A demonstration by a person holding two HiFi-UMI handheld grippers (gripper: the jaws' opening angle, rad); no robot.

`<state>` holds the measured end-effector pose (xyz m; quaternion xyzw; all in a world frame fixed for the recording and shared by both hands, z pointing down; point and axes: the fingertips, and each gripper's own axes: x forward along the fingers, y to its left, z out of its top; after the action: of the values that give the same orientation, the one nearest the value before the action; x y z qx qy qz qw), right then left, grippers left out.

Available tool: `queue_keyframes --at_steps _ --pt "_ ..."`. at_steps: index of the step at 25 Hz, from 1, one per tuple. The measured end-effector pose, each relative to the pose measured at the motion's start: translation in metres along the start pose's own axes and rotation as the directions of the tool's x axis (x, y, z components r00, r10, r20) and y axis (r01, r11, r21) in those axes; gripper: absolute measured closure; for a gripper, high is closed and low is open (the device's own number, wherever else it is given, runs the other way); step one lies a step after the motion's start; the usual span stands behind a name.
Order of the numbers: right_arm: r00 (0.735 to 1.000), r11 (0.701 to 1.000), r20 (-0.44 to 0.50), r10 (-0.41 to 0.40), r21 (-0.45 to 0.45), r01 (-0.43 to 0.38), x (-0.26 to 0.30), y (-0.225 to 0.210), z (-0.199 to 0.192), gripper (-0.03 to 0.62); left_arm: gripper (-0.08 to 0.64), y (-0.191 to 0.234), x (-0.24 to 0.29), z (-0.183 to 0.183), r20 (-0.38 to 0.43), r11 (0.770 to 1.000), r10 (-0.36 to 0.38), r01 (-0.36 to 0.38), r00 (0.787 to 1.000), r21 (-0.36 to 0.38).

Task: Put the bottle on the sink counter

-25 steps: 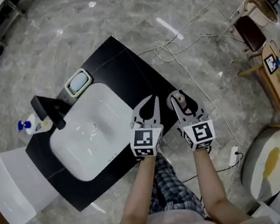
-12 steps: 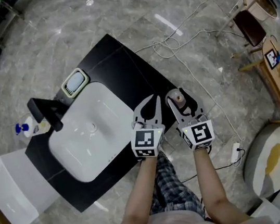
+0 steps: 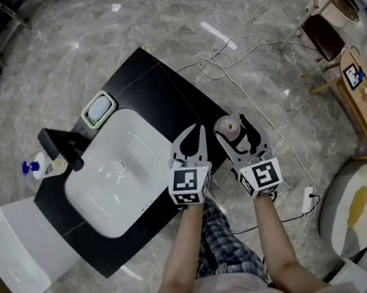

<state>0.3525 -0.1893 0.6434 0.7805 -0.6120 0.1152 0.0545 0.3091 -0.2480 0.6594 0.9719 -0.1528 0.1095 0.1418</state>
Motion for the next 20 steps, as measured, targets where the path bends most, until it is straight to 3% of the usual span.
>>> queue_keyframes --at_steps 6,13,16,20 --pt "0.998 1.0 0.058 -0.009 -0.014 0.009 -0.015 0.007 0.046 0.278 0.531 0.018 -0.021 0.032 0.05 0.999 0.049 -0.049 0.998 0.0" --pt "0.988 0.998 0.14 0.061 -0.034 -0.057 -0.022 0.038 0.125 0.363 0.531 0.054 -0.082 0.089 0.118 0.991 0.135 -0.136 0.984 0.001" --pt "0.981 0.992 0.157 0.118 -0.05 -0.112 -0.014 0.063 0.151 0.399 0.531 0.083 -0.122 0.111 0.15 0.976 0.214 -0.217 0.965 -0.002" --pt "0.963 0.977 0.174 0.206 -0.081 -0.195 -0.003 0.103 0.18 0.448 0.531 0.12 -0.184 0.139 0.197 0.944 0.324 -0.329 0.925 -0.003"
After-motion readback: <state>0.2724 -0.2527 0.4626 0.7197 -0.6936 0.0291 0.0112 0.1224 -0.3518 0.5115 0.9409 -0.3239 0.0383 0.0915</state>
